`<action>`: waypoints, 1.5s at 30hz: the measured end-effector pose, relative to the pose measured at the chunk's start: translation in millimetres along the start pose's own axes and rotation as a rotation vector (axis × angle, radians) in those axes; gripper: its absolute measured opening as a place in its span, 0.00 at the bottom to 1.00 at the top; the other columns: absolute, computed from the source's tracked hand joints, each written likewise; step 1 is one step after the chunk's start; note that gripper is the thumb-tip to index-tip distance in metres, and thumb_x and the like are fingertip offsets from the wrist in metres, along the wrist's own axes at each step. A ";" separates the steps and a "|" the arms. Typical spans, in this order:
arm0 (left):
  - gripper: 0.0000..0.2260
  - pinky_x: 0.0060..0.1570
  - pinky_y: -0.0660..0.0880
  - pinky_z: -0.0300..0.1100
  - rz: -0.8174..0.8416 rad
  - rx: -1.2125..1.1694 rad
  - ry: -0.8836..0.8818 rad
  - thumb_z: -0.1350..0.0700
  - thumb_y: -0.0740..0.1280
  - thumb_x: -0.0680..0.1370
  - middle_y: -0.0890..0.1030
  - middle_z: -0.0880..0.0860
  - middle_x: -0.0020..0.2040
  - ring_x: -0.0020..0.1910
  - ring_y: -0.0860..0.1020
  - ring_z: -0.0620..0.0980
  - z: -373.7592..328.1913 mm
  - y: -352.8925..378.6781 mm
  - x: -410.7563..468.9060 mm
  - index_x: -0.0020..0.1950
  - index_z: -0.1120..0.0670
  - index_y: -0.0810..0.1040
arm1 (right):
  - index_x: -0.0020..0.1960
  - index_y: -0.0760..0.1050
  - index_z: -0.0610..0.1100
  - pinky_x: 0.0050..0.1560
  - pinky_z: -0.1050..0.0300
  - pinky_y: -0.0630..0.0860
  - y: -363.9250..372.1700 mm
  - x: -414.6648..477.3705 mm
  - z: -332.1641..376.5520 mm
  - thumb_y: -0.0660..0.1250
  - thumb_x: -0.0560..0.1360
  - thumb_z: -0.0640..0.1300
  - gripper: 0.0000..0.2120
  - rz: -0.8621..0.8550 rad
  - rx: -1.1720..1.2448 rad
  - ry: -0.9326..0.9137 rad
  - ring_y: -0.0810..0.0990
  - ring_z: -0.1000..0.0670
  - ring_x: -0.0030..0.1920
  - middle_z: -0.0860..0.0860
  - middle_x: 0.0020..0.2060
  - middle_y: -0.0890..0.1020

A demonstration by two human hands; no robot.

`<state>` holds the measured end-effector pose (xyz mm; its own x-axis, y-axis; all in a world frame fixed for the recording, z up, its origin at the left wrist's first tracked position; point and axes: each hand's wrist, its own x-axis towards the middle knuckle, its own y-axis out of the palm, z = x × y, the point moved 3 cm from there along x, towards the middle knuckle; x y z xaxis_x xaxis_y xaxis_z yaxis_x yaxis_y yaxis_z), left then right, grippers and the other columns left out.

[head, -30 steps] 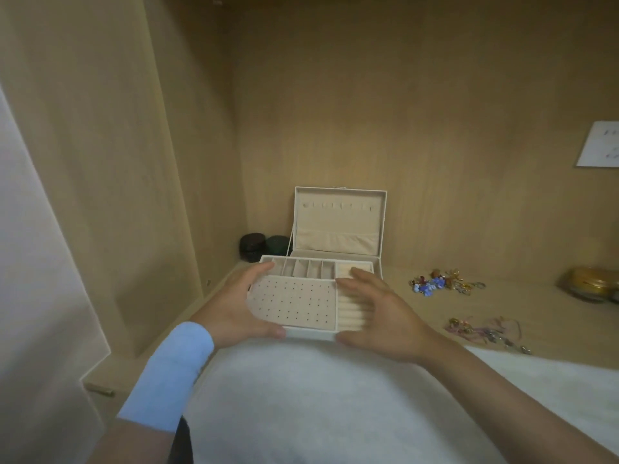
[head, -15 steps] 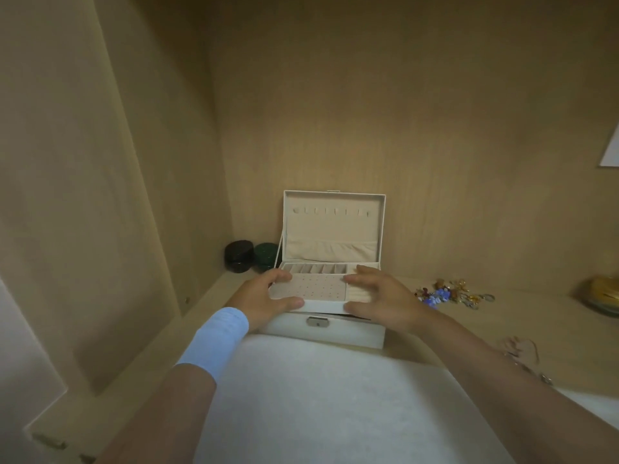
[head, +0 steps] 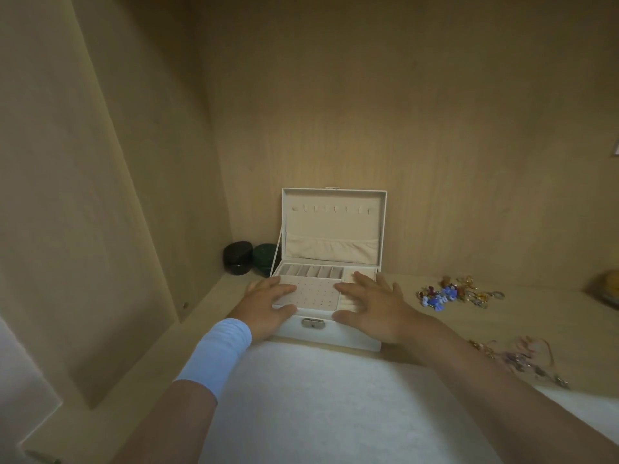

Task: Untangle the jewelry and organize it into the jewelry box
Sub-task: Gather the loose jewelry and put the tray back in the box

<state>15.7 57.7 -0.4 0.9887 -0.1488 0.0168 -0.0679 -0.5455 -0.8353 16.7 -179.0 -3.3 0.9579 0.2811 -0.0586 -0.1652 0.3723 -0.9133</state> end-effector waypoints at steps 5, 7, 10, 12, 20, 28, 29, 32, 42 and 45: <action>0.23 0.76 0.44 0.50 -0.044 0.223 -0.010 0.38 0.56 0.80 0.53 0.45 0.80 0.78 0.47 0.51 -13.5 10.6 -0.7 0.75 0.40 0.64 | 0.79 0.54 0.62 0.76 0.37 0.34 1.9 -7.4 -1.6 0.52 0.77 0.71 0.33 -0.011 -0.009 0.043 0.33 0.44 0.79 0.49 0.81 0.42; 0.24 0.76 0.41 0.49 -0.099 0.280 0.039 0.36 0.54 0.80 0.51 0.45 0.80 0.78 0.45 0.49 -26.1 13.0 -0.3 0.75 0.40 0.65 | 0.81 0.47 0.58 0.78 0.39 0.38 6.7 -10.4 -3.1 0.54 0.75 0.73 0.39 -0.015 -0.006 0.065 0.33 0.44 0.79 0.48 0.81 0.38; 0.27 0.76 0.39 0.48 -0.032 0.341 0.118 0.35 0.54 0.79 0.47 0.46 0.81 0.79 0.42 0.48 -43.1 26.0 6.6 0.77 0.39 0.58 | 0.82 0.41 0.53 0.80 0.46 0.44 14.6 -10.7 -7.8 0.65 0.69 0.74 0.54 0.011 0.178 0.084 0.33 0.48 0.79 0.50 0.79 0.32; 0.28 0.77 0.40 0.50 0.037 0.371 0.108 0.34 0.52 0.79 0.44 0.46 0.81 0.79 0.41 0.48 -46.1 35.6 13.2 0.78 0.39 0.54 | 0.82 0.41 0.51 0.80 0.50 0.46 16.6 -5.5 -12.3 0.71 0.66 0.72 0.59 -0.010 0.262 0.088 0.35 0.49 0.80 0.50 0.78 0.29; 0.28 0.77 0.44 0.52 0.056 0.408 0.069 0.33 0.50 0.79 0.48 0.46 0.81 0.79 0.46 0.49 -39.1 36.6 31.9 0.78 0.38 0.53 | 0.82 0.47 0.49 0.79 0.55 0.48 14.9 13.8 -15.4 0.73 0.64 0.71 0.59 -0.042 0.305 0.076 0.39 0.51 0.80 0.51 0.79 0.31; 0.26 0.76 0.47 0.51 0.052 0.395 0.069 0.39 0.54 0.80 0.51 0.46 0.80 0.79 0.49 0.50 -36.8 39.0 20.9 0.77 0.38 0.54 | 0.82 0.47 0.50 0.80 0.51 0.47 16.3 -6.3 -19.2 0.70 0.68 0.70 0.54 -0.015 0.286 0.005 0.38 0.52 0.80 0.53 0.79 0.31; 0.26 0.75 0.49 0.51 0.046 0.390 0.065 0.39 0.55 0.79 0.52 0.46 0.80 0.78 0.50 0.50 -39.6 37.9 19.5 0.77 0.38 0.55 | 0.82 0.47 0.51 0.80 0.51 0.47 15.5 -8.4 -19.0 0.70 0.69 0.70 0.52 -0.010 0.301 -0.007 0.38 0.52 0.80 0.53 0.79 0.32; 0.26 0.74 0.51 0.49 -0.018 0.394 0.063 0.41 0.57 0.77 0.57 0.48 0.79 0.77 0.54 0.51 -65.5 37.2 17.3 0.76 0.40 0.59 | 0.81 0.52 0.53 0.77 0.59 0.47 0.9 -20.5 -25.9 0.68 0.73 0.67 0.45 -0.039 0.336 -0.047 0.44 0.54 0.80 0.55 0.80 0.39; 0.12 0.60 0.72 0.45 0.024 0.030 0.532 0.54 0.62 0.75 0.79 0.48 0.56 0.57 0.76 0.50 -226.7 130.3 17.9 0.56 0.47 0.81 | 0.48 0.84 0.53 0.47 0.66 0.73 -94.0 -96.6 -163.8 0.69 0.76 0.40 0.10 -0.290 0.208 0.045 0.81 0.59 0.44 0.60 0.42 0.84; 0.11 0.59 0.73 0.45 0.170 0.141 0.526 0.53 0.65 0.77 0.78 0.48 0.58 0.57 0.76 0.49 -256.7 174.1 20.4 0.58 0.45 0.80 | 0.43 0.83 0.54 0.38 0.74 0.68 -96.8 -114.2 -203.6 0.70 0.73 0.39 0.10 -0.209 0.150 0.106 0.77 0.66 0.34 0.61 0.35 0.81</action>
<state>-10.2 -252.1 -4.4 0.7634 -0.6353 0.1166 -0.1663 -0.3678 -0.9149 -28.8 -427.2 9.8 0.9927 0.0936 0.0757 0.0131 0.5414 -0.8407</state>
